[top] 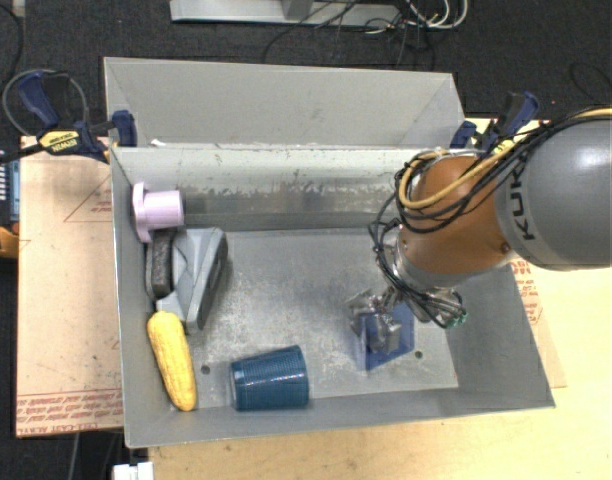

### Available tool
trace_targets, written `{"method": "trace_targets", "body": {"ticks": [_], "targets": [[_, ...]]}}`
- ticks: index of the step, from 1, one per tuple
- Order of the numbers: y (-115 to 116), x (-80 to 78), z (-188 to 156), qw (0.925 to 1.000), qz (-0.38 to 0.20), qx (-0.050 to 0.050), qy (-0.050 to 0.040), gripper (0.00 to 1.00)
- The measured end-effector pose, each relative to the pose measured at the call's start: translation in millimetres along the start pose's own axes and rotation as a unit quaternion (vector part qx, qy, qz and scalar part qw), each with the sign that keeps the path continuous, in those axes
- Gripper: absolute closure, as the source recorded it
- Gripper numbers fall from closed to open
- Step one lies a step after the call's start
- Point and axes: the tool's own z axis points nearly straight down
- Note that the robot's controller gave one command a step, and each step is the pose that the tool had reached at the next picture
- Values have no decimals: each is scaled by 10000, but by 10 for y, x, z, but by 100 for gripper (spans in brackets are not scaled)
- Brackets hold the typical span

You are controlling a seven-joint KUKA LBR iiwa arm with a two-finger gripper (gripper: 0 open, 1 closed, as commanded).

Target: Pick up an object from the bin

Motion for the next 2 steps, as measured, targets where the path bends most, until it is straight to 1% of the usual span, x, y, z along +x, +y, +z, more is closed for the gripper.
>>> {"method": "trace_targets", "body": {"ticks": [1, 2], "targets": [[9, 9, -76, 10000, 4, -11, 15, 100], [9, -4, -196, 10000, 4, -3, -6, 100]]}}
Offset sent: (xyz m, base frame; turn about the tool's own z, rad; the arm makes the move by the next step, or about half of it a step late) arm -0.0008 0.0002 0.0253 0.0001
